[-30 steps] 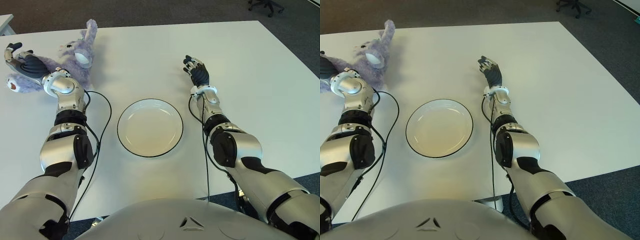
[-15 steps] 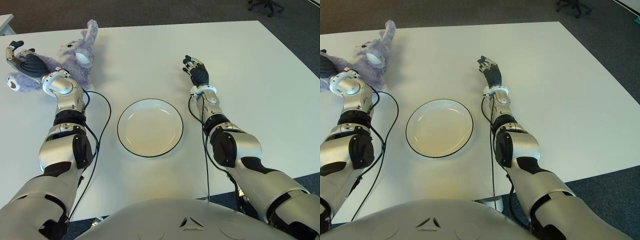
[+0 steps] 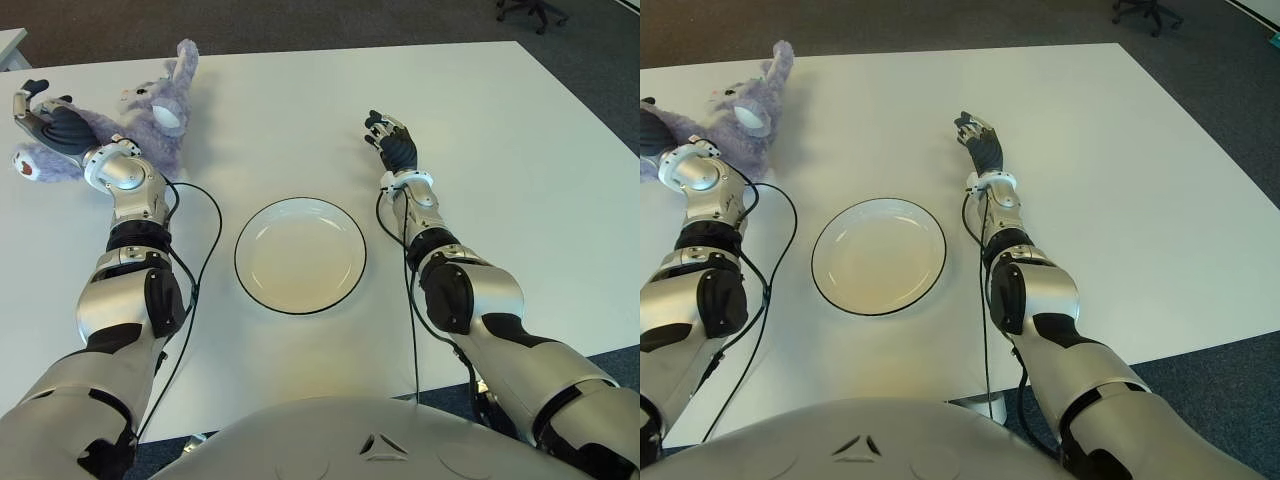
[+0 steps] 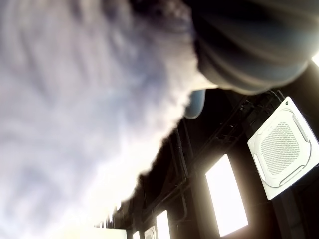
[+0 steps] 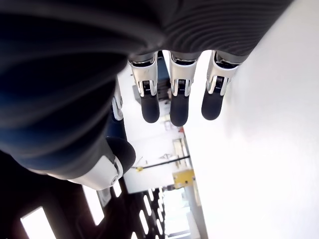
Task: Put the doll into the plate.
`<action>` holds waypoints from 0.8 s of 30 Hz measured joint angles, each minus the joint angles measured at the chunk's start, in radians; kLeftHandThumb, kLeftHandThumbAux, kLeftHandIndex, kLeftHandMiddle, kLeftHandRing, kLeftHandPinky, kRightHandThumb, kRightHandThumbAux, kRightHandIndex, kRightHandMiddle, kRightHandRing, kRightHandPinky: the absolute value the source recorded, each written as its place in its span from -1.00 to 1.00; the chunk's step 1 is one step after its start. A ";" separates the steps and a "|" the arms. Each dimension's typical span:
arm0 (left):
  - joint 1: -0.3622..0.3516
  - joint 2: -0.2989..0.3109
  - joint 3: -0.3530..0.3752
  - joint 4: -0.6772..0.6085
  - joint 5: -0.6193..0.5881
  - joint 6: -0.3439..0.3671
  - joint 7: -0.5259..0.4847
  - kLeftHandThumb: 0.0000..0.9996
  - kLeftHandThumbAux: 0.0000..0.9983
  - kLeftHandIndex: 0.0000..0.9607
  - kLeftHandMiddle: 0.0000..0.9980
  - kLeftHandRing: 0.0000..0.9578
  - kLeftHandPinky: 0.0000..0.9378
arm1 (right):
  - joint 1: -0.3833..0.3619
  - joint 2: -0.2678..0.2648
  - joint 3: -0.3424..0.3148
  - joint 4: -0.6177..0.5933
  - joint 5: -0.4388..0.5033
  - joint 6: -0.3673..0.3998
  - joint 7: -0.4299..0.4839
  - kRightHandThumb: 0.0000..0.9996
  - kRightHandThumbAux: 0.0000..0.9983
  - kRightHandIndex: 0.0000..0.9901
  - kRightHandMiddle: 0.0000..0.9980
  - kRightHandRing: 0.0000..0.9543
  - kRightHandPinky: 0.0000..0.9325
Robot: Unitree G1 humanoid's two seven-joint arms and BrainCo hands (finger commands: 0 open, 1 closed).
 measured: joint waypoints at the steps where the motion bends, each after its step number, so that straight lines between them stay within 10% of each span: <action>1: 0.000 0.000 0.000 0.002 -0.001 -0.004 -0.003 1.00 0.31 -0.11 -0.16 0.07 0.14 | 0.000 0.000 0.000 0.000 0.001 0.000 0.000 0.40 0.46 -0.19 -0.74 -0.75 -0.72; 24: -0.024 0.003 0.001 0.034 -0.018 0.028 -0.015 1.00 0.32 -0.22 -0.08 0.01 0.10 | -0.002 0.002 -0.007 0.001 0.011 0.002 0.011 0.40 0.46 -0.19 -0.70 -0.73 -0.68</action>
